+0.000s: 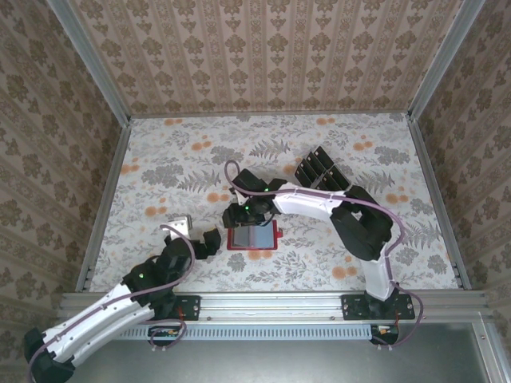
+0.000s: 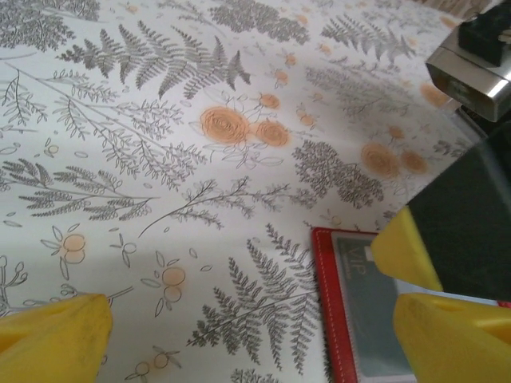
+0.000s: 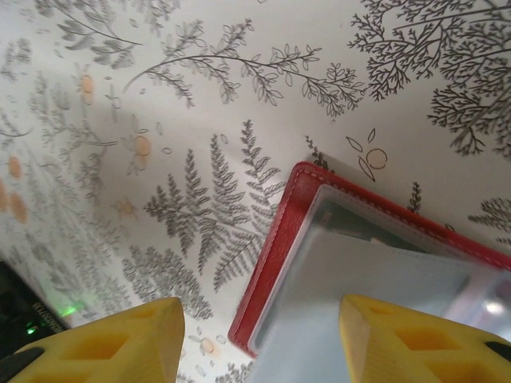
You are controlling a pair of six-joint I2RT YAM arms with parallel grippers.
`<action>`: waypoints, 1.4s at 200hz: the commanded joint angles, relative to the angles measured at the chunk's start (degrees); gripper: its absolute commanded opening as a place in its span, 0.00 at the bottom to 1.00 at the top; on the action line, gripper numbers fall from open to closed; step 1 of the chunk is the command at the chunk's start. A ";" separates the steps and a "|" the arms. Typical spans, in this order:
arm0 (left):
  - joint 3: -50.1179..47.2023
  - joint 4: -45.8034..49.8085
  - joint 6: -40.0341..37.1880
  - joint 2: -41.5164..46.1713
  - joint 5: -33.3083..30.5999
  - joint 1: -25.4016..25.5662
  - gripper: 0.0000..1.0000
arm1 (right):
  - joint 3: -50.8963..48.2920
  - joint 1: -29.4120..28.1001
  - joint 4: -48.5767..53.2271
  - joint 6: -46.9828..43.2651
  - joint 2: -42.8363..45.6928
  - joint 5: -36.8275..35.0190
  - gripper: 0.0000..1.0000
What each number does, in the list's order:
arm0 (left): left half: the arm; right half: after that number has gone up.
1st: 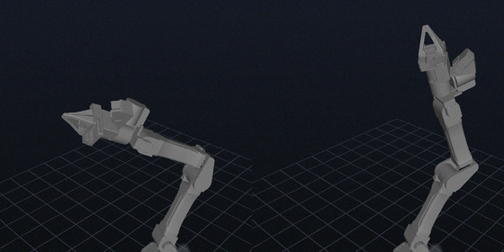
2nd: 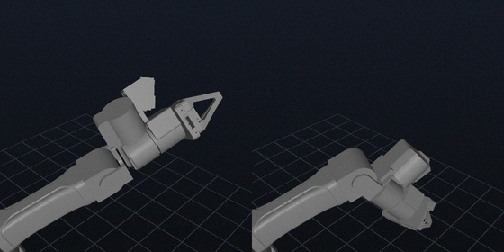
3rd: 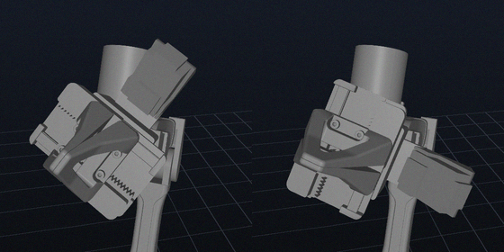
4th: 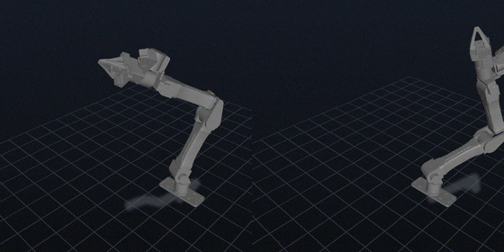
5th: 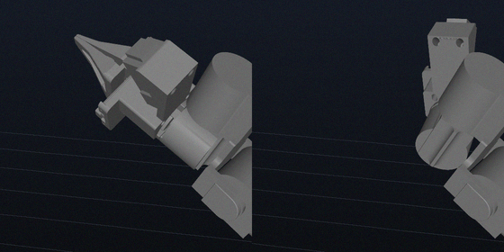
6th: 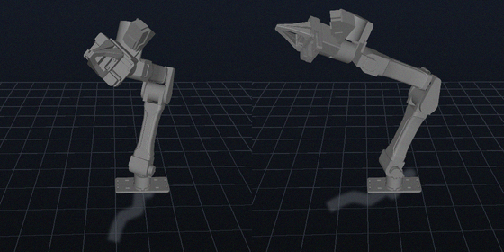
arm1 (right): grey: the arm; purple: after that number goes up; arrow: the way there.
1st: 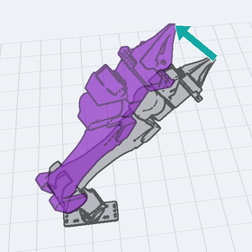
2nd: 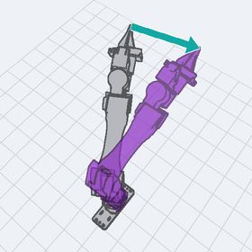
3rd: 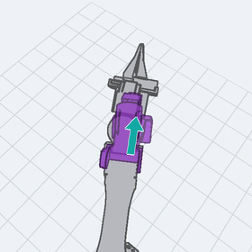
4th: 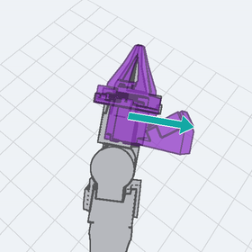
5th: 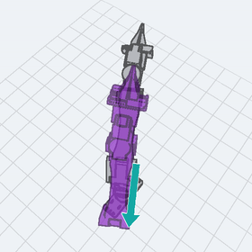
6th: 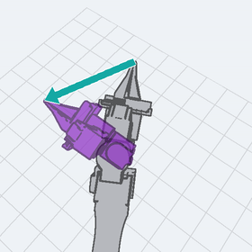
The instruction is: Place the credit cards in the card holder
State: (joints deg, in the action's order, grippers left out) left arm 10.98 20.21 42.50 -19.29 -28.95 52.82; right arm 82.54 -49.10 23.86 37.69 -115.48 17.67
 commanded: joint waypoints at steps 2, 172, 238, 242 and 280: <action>0.41 1.97 0.48 -1.15 1.58 -0.61 1.00 | 3.25 -0.25 3.57 -1.04 -3.13 1.25 0.56; 11.15 -3.26 -5.15 -25.14 8.55 -3.28 1.00 | -2.25 11.87 9.79 -8.07 17.73 -6.05 0.56; 20.05 -1.17 -12.08 -36.53 18.81 -13.07 1.00 | 4.42 18.08 23.91 -21.60 12.74 -29.27 0.48; 20.52 -0.93 -12.44 -37.14 19.48 -13.69 1.00 | 5.33 18.08 24.60 -22.13 11.80 -30.43 0.47; 23.33 -0.99 -15.04 -41.16 24.90 -18.64 1.00 | 11.22 18.08 28.39 -26.30 4.17 -40.04 0.38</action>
State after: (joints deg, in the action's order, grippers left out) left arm 32.12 18.00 31.07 -59.09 -9.45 36.14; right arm 89.80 -30.79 46.35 16.58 -107.50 -11.68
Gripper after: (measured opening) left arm 0.997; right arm 0.392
